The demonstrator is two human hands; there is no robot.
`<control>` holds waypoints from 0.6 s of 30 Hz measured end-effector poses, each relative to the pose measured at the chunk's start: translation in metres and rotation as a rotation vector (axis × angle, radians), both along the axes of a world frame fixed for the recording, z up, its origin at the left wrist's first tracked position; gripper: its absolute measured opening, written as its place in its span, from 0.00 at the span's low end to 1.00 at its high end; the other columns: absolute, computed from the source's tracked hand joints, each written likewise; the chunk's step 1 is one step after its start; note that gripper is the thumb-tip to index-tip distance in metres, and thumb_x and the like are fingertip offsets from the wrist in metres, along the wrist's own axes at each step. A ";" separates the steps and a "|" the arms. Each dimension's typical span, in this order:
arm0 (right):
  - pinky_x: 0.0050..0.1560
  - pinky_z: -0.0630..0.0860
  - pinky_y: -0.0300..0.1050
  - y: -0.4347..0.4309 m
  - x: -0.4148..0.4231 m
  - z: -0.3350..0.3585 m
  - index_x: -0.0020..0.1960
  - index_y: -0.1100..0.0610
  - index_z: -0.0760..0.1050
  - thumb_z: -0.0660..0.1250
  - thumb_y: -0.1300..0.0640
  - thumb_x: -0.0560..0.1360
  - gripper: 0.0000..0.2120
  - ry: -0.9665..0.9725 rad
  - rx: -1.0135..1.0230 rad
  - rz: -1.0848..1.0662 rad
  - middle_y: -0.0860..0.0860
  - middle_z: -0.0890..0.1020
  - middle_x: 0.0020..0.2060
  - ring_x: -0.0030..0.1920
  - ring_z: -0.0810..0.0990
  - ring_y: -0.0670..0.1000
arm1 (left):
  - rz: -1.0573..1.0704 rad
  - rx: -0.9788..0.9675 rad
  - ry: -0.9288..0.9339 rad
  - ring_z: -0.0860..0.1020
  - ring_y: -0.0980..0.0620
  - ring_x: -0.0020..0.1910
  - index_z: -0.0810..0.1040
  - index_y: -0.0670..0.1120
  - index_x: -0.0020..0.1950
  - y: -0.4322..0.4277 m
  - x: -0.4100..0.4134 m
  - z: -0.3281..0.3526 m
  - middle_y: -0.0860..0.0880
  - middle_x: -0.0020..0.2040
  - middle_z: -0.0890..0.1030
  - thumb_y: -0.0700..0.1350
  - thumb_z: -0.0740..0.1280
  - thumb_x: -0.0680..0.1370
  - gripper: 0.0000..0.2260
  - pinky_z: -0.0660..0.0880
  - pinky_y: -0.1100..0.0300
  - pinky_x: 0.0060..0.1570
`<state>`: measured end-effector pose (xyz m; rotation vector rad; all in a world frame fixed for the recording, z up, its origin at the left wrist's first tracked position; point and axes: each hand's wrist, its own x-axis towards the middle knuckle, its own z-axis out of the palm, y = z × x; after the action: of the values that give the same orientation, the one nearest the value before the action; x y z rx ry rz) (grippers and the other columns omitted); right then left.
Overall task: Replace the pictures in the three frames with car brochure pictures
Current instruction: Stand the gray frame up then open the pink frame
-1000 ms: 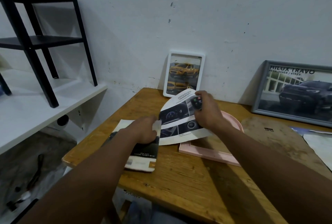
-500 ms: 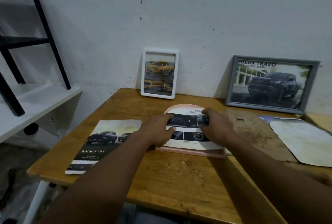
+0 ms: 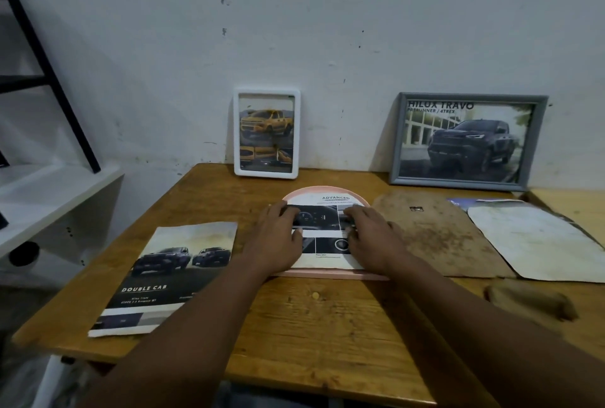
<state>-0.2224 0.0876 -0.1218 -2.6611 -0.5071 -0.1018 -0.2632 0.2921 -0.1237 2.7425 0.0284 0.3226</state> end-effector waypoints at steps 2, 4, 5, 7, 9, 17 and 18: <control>0.72 0.58 0.62 -0.009 0.002 0.009 0.74 0.48 0.63 0.59 0.48 0.81 0.22 -0.021 0.020 -0.032 0.50 0.66 0.74 0.74 0.63 0.53 | -0.027 -0.017 0.006 0.60 0.48 0.77 0.69 0.50 0.76 -0.003 0.001 0.001 0.50 0.78 0.65 0.51 0.62 0.83 0.20 0.65 0.49 0.73; 0.70 0.62 0.61 -0.026 0.009 0.020 0.73 0.48 0.64 0.61 0.46 0.80 0.23 -0.046 0.024 -0.155 0.51 0.68 0.72 0.71 0.66 0.55 | -0.027 -0.014 0.014 0.59 0.48 0.78 0.69 0.49 0.76 -0.004 0.004 0.001 0.50 0.78 0.64 0.52 0.61 0.84 0.21 0.62 0.45 0.75; 0.68 0.66 0.61 -0.039 0.014 0.025 0.72 0.49 0.66 0.63 0.45 0.78 0.24 -0.053 0.008 -0.240 0.52 0.70 0.71 0.69 0.69 0.56 | -0.016 0.003 0.020 0.57 0.46 0.79 0.68 0.50 0.77 -0.006 0.006 0.001 0.49 0.79 0.63 0.53 0.61 0.84 0.22 0.60 0.42 0.76; 0.65 0.70 0.61 -0.069 0.021 0.032 0.70 0.51 0.66 0.66 0.43 0.75 0.27 -0.013 -0.047 -0.410 0.55 0.71 0.70 0.66 0.71 0.59 | 0.007 0.043 0.032 0.54 0.44 0.81 0.65 0.52 0.78 -0.010 0.011 0.001 0.49 0.81 0.60 0.56 0.60 0.84 0.23 0.55 0.39 0.78; 0.65 0.69 0.60 -0.099 0.023 0.035 0.72 0.53 0.63 0.68 0.39 0.73 0.33 0.111 -0.101 -0.555 0.58 0.70 0.69 0.67 0.69 0.63 | 0.000 0.064 0.046 0.50 0.44 0.82 0.63 0.53 0.79 -0.019 0.018 0.002 0.49 0.82 0.58 0.57 0.59 0.84 0.24 0.49 0.38 0.78; 0.65 0.65 0.58 -0.131 0.021 0.029 0.75 0.54 0.57 0.70 0.29 0.66 0.48 0.250 -0.192 -0.692 0.60 0.69 0.70 0.69 0.66 0.64 | -0.062 0.108 0.106 0.58 0.47 0.78 0.67 0.57 0.75 -0.051 0.024 -0.002 0.53 0.77 0.66 0.56 0.57 0.84 0.19 0.45 0.26 0.73; 0.65 0.65 0.58 -0.131 0.022 0.030 0.75 0.54 0.57 0.70 0.30 0.66 0.48 0.250 -0.188 -0.694 0.60 0.68 0.70 0.70 0.66 0.64 | -0.058 0.114 0.111 0.59 0.48 0.78 0.67 0.57 0.75 -0.050 0.023 -0.002 0.53 0.77 0.66 0.56 0.57 0.84 0.19 0.45 0.26 0.73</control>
<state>-0.2004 -0.0433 -0.0922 -2.8523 0.5198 0.0797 -0.2397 0.2417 -0.1259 2.8651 -0.0411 0.1604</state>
